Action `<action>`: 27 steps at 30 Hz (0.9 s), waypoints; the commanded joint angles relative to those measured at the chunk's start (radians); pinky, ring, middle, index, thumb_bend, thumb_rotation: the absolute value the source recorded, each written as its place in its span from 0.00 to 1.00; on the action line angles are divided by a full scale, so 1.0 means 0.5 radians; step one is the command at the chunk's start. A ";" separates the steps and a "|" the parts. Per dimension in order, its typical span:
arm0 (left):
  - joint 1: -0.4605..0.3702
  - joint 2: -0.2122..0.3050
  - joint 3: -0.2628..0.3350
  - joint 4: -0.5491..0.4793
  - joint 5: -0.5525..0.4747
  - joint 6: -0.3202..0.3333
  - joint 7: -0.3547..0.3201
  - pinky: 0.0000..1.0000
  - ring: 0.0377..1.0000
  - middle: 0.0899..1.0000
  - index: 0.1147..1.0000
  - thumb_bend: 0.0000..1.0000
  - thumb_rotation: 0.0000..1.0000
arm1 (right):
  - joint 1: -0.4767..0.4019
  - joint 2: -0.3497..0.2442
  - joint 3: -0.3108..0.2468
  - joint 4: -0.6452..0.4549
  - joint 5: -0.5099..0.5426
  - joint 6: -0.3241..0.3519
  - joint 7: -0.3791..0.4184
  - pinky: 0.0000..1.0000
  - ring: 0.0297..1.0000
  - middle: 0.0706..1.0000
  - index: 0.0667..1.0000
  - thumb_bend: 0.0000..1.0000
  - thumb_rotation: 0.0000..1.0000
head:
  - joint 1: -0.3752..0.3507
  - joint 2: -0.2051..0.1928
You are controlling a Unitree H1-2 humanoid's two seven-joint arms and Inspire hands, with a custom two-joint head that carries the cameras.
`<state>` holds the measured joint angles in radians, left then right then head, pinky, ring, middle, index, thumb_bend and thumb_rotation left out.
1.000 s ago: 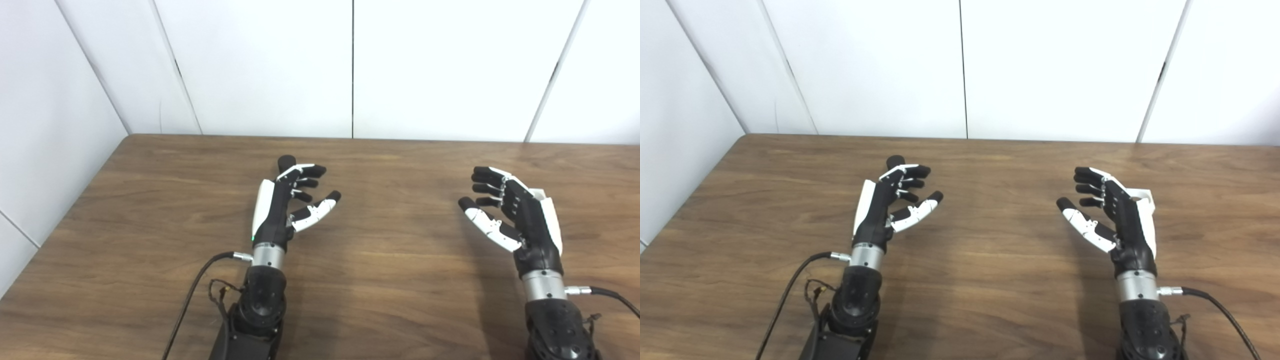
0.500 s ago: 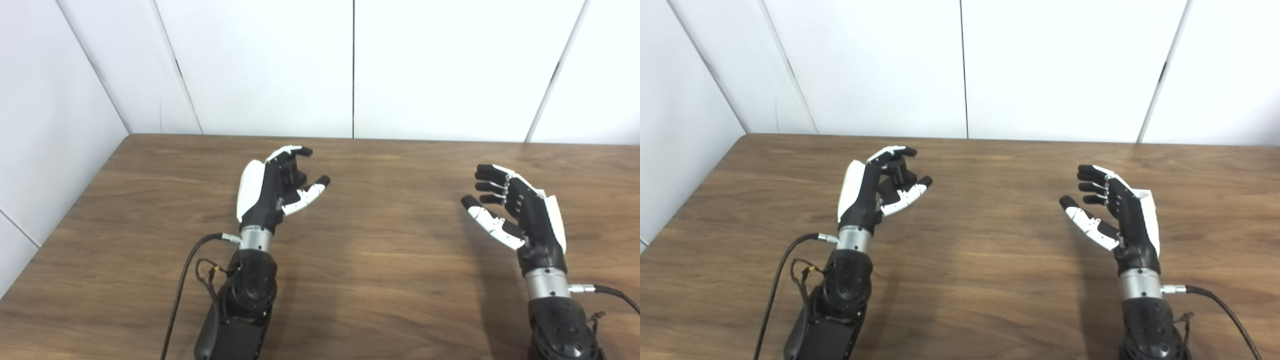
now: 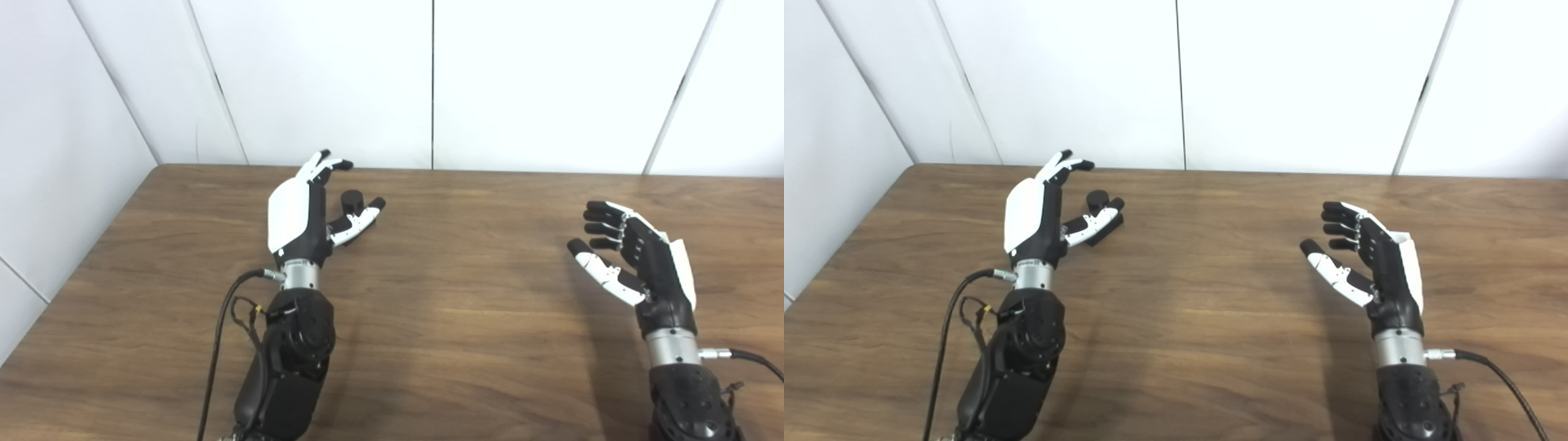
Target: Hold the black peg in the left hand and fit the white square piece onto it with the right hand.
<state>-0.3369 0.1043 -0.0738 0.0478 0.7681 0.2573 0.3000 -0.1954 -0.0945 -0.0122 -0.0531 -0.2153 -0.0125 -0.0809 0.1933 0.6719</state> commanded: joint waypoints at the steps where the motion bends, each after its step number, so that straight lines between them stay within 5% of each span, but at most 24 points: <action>1: -0.122 0.043 -0.010 0.028 0.082 -0.003 0.096 0.99 0.99 0.97 0.73 0.72 0.48 | -0.072 -0.006 -0.007 -0.044 0.016 -0.056 -0.004 0.66 0.71 0.72 0.71 0.53 0.33 | 0.002 0.002; 14: -0.257 0.146 -0.091 0.489 0.197 0.049 0.324 1.00 1.00 0.99 0.74 0.76 0.47 | -0.063 -0.018 -0.012 -0.056 0.010 -0.056 -0.010 0.64 0.70 0.71 0.71 0.52 0.33 | -0.019 0.010; 27: -0.315 0.190 -0.144 0.695 0.146 0.168 0.253 1.00 1.00 1.00 0.73 0.86 0.53 | -0.053 -0.005 -0.008 -0.089 0.009 -0.023 -0.008 0.63 0.70 0.72 0.71 0.51 0.34 | -0.024 0.020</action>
<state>-0.4405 0.1726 -0.1429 0.4036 0.8335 0.3384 0.4169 -0.1935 -0.0968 -0.0131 -0.0613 -0.2104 -0.0116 -0.0808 0.1810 0.6811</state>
